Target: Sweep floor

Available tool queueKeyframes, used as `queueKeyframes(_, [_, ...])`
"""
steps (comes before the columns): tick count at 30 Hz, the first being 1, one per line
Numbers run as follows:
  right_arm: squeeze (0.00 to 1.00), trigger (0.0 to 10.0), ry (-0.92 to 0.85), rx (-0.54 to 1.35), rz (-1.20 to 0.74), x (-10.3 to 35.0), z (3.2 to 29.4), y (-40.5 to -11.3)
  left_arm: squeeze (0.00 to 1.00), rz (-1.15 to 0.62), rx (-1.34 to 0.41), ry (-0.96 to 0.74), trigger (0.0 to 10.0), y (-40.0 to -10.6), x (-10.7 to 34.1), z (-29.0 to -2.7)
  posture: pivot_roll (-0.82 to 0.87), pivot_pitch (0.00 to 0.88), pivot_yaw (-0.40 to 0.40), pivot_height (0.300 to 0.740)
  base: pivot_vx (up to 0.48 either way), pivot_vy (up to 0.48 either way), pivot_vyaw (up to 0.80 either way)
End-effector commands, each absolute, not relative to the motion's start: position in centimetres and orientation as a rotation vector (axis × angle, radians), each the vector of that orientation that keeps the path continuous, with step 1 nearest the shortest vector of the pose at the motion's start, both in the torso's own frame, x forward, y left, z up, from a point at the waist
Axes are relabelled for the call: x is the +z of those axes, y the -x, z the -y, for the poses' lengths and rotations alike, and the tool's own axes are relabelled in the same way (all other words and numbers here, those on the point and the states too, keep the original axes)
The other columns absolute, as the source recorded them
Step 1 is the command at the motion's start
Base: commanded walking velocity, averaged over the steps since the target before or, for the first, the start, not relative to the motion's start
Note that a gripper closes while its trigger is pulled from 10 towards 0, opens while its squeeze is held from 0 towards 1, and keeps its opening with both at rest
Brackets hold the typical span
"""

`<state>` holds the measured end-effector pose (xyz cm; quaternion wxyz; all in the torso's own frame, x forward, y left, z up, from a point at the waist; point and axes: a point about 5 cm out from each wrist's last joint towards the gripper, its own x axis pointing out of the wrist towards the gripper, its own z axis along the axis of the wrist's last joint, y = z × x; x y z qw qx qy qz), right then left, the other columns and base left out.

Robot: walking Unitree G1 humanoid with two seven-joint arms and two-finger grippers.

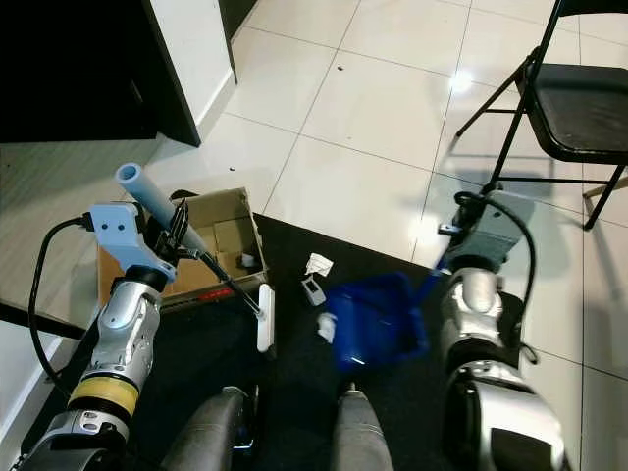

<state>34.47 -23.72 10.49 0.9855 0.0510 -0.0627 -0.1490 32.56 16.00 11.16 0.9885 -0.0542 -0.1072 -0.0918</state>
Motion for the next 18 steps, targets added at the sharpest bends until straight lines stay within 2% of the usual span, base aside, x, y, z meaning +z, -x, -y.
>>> queueKeyframes(1, [0.00, 10.0, -0.134, -0.302, 0.112, 9.6, 23.4, -34.0, 0.00, 0.118, -0.189, 0.133, 10.0, -31.8, 8.9, -15.6, 0.08, 0.314, 0.034, 0.740, 0.000, 0.000, 0.00])
queueKeyframes(8, [0.00, 10.0, -0.157, -0.268, 0.108, 8.8, 21.8, -33.7, 0.00, 0.118, -0.190, 0.133, 10.0, -31.8, 9.0, -15.5, 0.07, 0.303, 0.034, 0.740, 0.000, 0.000, 0.00])
queueKeyframes(14, [0.00, 10.0, -0.158, -0.280, 0.102, 8.7, 22.1, -33.6, 0.00, 0.116, -0.203, 0.120, 10.0, -31.8, 8.9, -15.4, 0.07, 0.294, 0.032, 0.740, 0.000, 0.000, 0.00])
queueKeyframes(18, [0.00, 10.0, -0.119, -0.328, 0.058, 8.2, 23.4, -33.1, 0.00, 0.113, -0.203, 0.116, 10.0, -32.0, 8.9, -15.2, 0.06, 0.288, 0.028, 0.740, 0.000, 0.000, 0.00])
